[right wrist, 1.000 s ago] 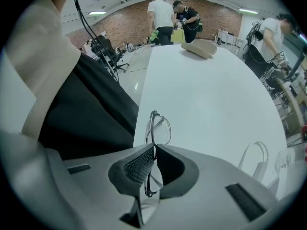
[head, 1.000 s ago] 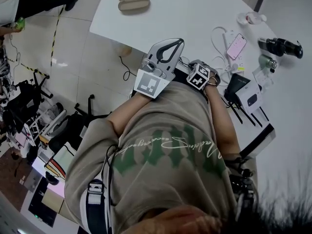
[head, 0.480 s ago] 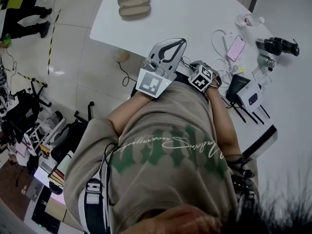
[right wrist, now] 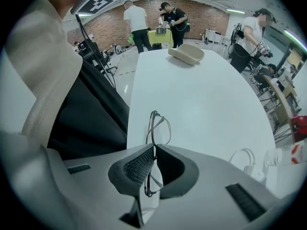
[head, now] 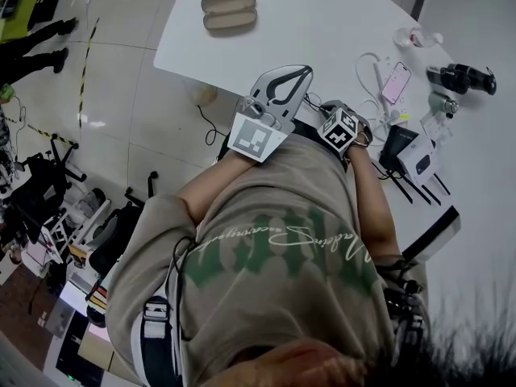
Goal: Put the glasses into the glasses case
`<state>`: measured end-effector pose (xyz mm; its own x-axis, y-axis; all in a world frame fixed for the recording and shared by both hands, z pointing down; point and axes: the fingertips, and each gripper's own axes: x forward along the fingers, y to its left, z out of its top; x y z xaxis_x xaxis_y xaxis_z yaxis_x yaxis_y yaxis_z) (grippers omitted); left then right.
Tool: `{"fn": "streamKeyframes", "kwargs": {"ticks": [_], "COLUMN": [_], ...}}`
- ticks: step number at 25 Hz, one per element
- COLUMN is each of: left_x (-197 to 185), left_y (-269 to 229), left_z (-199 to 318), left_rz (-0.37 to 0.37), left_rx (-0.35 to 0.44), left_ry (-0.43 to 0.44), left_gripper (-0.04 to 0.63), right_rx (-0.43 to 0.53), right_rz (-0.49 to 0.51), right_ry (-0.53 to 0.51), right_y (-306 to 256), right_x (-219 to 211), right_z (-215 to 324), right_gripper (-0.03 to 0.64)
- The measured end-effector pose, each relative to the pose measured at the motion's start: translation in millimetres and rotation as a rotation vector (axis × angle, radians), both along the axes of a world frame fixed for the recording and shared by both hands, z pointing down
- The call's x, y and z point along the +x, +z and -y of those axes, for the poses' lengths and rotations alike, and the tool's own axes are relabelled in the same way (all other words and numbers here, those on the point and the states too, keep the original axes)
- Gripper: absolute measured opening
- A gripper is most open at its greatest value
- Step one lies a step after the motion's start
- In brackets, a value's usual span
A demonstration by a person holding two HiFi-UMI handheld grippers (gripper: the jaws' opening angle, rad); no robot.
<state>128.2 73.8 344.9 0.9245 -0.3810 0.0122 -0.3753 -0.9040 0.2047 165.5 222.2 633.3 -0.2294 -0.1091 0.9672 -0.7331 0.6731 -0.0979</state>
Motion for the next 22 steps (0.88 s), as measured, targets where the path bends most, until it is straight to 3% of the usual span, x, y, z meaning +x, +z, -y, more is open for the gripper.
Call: {"fn": "streamKeyframes", "kwargs": {"ticks": [22], "left_x": [-47.9], "left_y": [8.4], "left_z": [5.1], "left_rz": [-0.013], "left_rx": [-0.037], "left_ry": [0.037], "left_gripper": [0.006], "right_rx": [0.043], "right_rz": [-0.099], "right_ry": [0.063], "right_y": [-8.8], "right_x": [-10.6], "right_z": [13.9], "right_gripper": [0.031]}}
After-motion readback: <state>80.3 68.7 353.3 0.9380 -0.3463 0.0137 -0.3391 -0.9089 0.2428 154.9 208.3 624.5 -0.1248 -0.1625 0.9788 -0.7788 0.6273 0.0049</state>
